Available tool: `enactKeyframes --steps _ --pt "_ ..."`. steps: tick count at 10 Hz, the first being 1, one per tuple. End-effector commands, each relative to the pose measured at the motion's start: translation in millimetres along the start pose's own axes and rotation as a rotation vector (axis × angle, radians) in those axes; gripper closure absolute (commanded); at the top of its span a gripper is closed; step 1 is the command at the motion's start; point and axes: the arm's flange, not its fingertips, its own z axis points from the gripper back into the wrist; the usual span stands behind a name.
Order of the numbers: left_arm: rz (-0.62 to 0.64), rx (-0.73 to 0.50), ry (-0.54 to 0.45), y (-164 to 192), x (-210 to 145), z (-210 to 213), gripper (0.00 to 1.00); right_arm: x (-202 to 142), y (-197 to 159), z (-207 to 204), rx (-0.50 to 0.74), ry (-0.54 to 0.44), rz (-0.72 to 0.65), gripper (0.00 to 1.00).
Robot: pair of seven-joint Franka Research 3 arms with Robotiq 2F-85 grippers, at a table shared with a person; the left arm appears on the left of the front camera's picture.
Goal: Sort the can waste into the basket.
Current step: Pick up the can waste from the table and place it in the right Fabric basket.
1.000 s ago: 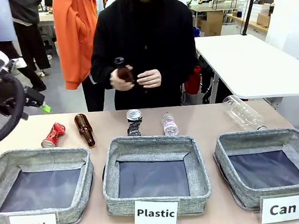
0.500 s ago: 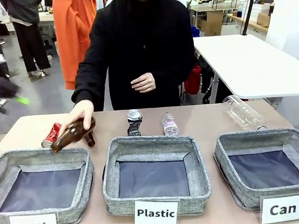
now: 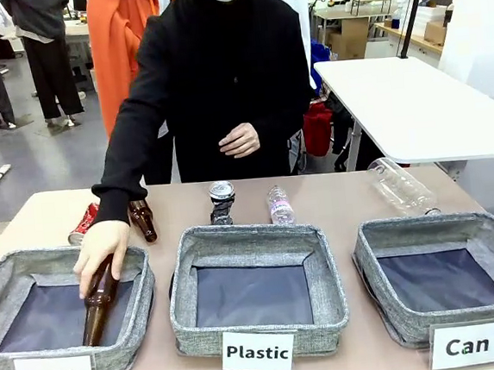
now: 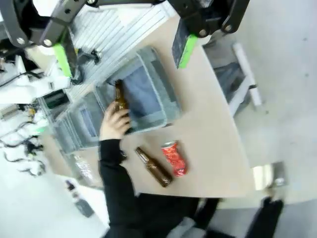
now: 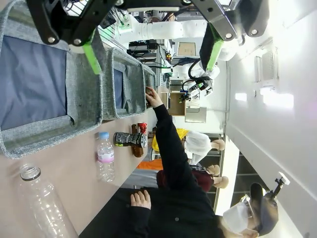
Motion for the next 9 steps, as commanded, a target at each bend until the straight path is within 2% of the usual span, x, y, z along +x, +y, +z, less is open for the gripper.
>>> enactKeyframes --steps 1,5,9 --pt "0.022 -0.106 0.029 35 11 -2 0.00 1 2 2 0.006 0.009 0.009 0.00" --pt "0.009 -0.103 0.065 22 5 -11 0.00 1 2 2 0.006 0.009 0.009 0.00" --pt "0.080 -0.045 0.223 -30 36 -77 0.00 1 2 2 0.006 0.009 0.009 0.00"
